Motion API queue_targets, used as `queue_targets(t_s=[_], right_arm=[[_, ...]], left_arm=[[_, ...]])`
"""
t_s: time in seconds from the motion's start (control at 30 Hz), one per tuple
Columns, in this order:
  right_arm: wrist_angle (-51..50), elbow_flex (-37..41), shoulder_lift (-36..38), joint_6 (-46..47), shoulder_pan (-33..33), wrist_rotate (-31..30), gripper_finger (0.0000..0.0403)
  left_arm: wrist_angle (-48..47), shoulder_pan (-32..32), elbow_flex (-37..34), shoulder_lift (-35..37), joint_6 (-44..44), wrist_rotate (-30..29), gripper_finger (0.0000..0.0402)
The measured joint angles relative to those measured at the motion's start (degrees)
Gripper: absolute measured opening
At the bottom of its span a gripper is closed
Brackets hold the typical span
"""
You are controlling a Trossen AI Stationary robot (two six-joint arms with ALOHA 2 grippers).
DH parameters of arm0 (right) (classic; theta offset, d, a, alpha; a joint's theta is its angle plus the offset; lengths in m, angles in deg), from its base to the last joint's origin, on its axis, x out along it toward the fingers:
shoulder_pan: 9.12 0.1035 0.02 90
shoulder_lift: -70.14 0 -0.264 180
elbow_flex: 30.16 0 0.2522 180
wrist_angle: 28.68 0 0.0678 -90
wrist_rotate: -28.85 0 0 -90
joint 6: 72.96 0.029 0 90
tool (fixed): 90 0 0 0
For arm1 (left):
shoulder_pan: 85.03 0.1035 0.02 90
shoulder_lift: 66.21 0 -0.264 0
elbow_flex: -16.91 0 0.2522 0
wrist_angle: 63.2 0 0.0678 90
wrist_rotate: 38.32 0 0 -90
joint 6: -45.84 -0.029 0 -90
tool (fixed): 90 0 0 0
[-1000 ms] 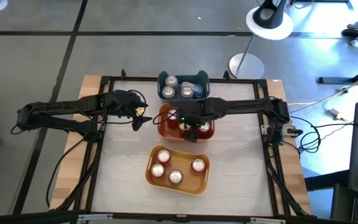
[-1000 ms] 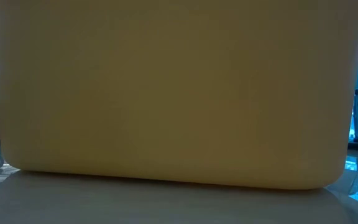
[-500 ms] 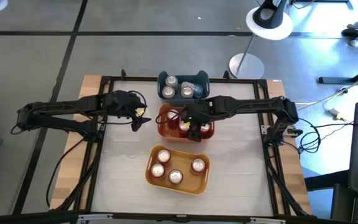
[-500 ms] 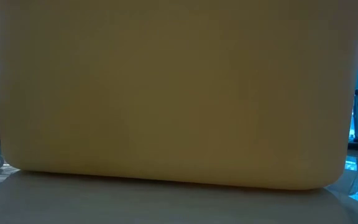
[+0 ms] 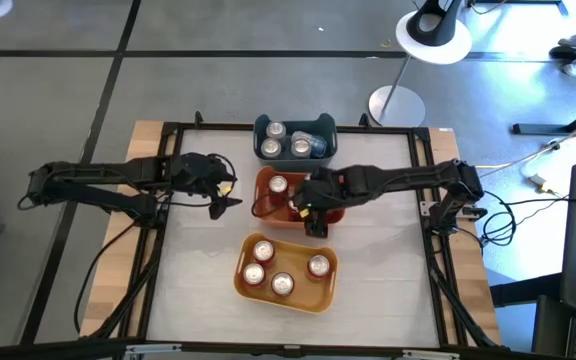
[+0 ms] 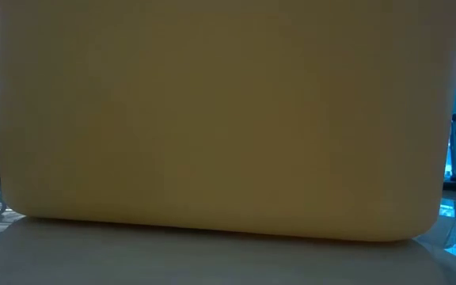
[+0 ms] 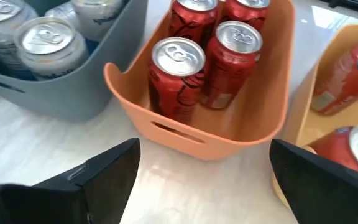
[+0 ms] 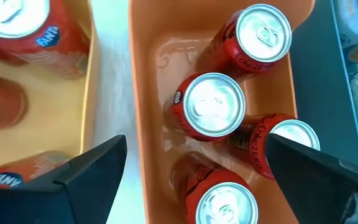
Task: Sort soda cans
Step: Adjust the bins
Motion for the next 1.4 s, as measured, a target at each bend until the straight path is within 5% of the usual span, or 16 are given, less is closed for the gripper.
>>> queue_targets(t_s=[0.5,0.8,1.4], right_arm=[[-1.44,0.0,0.02,1.84,5.71,-0.21,0.0379],[-3.09,0.0,0.02,5.37,10.96,-5.66,0.0379],[-3.77,0.0,0.02,22.58,20.82,-11.78,0.0379]], left_arm=[[0.05,-9.14,0.0,0.0,6.13,-3.29,0.0347],[-0.25,-14.98,0.0,-0.02,10.37,-7.54,0.0347],[-5.41,-25.74,0.0,-5.21,18.84,-12.97,0.0347]])
